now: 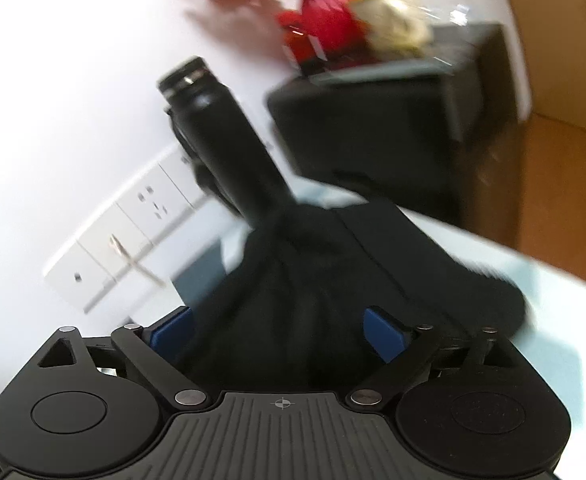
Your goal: Fold clothes
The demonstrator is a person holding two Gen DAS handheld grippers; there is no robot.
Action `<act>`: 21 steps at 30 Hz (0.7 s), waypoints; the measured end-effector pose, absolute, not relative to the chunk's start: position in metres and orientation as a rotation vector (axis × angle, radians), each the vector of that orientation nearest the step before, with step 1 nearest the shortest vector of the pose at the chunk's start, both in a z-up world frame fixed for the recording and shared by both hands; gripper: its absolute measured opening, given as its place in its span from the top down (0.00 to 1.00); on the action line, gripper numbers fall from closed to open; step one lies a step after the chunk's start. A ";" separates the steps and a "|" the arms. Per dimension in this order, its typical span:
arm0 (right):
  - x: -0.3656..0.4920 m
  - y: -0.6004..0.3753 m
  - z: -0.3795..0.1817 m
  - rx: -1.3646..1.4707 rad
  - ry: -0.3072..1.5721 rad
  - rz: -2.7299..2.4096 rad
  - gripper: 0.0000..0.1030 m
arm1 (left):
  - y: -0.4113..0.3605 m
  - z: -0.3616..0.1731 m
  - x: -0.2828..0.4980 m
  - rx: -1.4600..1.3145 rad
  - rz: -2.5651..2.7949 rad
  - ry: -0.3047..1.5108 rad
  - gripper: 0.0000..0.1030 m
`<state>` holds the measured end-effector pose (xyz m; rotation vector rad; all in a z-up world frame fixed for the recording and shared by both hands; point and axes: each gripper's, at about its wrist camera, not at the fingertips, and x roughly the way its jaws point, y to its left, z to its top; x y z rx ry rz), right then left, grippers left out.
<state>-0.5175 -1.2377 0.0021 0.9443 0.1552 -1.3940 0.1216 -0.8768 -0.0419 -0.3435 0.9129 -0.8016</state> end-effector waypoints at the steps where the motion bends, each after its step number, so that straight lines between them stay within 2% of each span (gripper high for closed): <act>1: -0.519 -1.224 -0.002 0.958 0.166 -1.409 0.10 | -0.868 -0.047 0.119 -0.334 -0.779 0.928 0.25; 7: -0.493 -1.184 -0.030 0.948 0.363 -1.443 0.07 | -0.842 -0.083 0.112 -0.365 -0.657 1.010 0.25; 18: -0.448 -1.206 -0.050 0.926 0.435 -1.420 0.06 | -0.860 -0.105 0.132 -0.442 -0.567 0.963 0.27; 19: -0.445 -1.209 -0.051 0.912 0.439 -1.422 0.10 | -0.860 -0.106 0.133 -0.451 -0.559 0.958 0.27; 20: -0.441 -1.212 -0.053 0.897 0.443 -1.424 0.12 | -0.861 -0.107 0.134 -0.461 -0.551 0.953 0.30; 21: -0.440 -1.214 -0.053 0.875 0.454 -1.422 0.23 | -0.862 -0.108 0.136 -0.470 -0.543 0.948 0.56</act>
